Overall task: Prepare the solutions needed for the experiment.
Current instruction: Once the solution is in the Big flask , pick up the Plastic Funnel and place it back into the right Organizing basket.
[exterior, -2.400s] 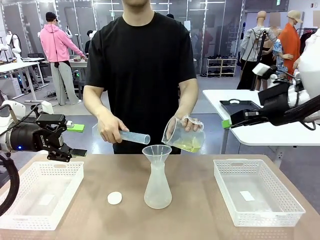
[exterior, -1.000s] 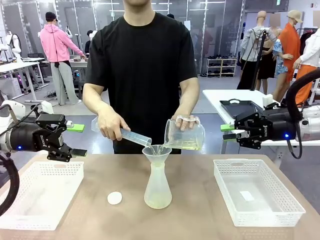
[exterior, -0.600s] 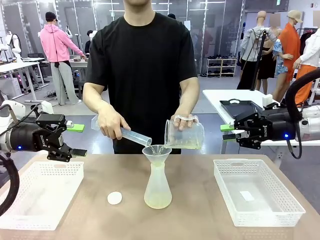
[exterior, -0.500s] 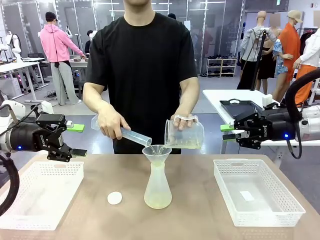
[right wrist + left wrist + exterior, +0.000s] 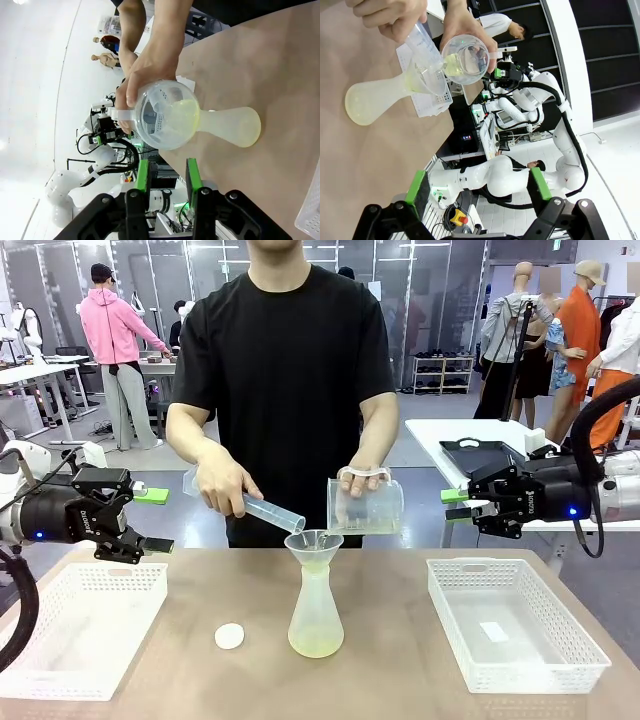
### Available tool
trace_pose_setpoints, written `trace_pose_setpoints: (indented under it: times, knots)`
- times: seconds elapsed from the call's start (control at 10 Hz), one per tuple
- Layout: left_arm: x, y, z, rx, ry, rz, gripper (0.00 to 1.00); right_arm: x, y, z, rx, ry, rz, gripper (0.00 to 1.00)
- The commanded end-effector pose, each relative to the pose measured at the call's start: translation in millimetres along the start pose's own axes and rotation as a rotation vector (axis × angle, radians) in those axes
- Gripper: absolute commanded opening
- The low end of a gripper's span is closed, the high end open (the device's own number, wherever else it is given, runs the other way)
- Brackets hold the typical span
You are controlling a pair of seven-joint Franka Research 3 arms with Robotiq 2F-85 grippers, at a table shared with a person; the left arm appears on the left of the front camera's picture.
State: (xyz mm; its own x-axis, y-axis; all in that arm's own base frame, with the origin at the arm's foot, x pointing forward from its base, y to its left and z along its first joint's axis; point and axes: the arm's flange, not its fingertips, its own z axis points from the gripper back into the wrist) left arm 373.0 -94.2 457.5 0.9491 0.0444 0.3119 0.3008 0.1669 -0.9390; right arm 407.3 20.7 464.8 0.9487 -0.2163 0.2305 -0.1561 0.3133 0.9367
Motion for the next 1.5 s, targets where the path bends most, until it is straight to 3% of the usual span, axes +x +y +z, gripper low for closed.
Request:
trace_pose_setpoints:
  times: [0.0, 1.4]
  knots:
    - [0.5, -1.0, -0.2, -0.017, 0.001, -0.001, 1.0, -0.9, 0.5, -0.9, 0.008, -0.001, 0.009, 0.38]
    - [0.5, -1.0, -0.2, -0.017, 0.001, -0.001, 1.0, -0.9, 0.5, -0.9, 0.008, -0.001, 0.009, 0.38]
